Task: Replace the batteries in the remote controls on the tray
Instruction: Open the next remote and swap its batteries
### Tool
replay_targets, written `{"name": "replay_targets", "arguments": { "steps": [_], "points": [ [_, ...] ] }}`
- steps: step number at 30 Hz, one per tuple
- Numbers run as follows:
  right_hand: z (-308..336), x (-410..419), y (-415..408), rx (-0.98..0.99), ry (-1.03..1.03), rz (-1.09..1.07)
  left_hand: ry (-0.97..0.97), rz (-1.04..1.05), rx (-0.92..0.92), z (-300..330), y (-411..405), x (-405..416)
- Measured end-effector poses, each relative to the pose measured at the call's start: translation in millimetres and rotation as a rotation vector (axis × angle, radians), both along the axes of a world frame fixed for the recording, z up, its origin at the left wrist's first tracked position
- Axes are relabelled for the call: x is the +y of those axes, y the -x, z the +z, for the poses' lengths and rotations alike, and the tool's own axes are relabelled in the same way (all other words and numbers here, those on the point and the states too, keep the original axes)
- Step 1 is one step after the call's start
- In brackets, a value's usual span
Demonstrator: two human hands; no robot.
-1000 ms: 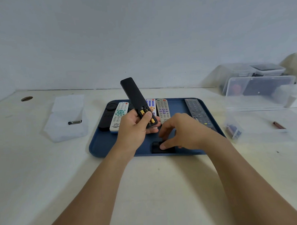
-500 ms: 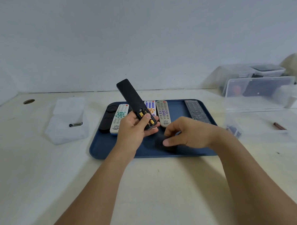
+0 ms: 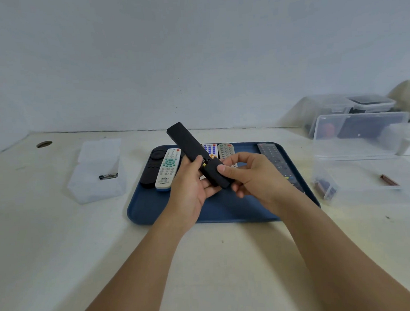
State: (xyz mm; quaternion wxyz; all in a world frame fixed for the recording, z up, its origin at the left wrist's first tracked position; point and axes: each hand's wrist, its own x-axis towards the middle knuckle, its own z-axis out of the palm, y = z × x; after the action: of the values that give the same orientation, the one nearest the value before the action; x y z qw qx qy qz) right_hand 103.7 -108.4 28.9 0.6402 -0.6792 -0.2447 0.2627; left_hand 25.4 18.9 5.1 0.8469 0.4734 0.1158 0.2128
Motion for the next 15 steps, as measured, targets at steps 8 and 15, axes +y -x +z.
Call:
{"name": "replay_targets", "arguments": {
  "steps": [8, 15],
  "points": [
    [0.0, 1.1, 2.4, 0.116, 0.013, -0.054, -0.151, -0.033, -0.048, -5.8, 1.9, -5.8],
    [-2.5, 4.3, 4.4, 0.161, -0.035, -0.060, -0.192, -0.022, -0.056, -7.2, 1.1, -6.4]
  ]
}}
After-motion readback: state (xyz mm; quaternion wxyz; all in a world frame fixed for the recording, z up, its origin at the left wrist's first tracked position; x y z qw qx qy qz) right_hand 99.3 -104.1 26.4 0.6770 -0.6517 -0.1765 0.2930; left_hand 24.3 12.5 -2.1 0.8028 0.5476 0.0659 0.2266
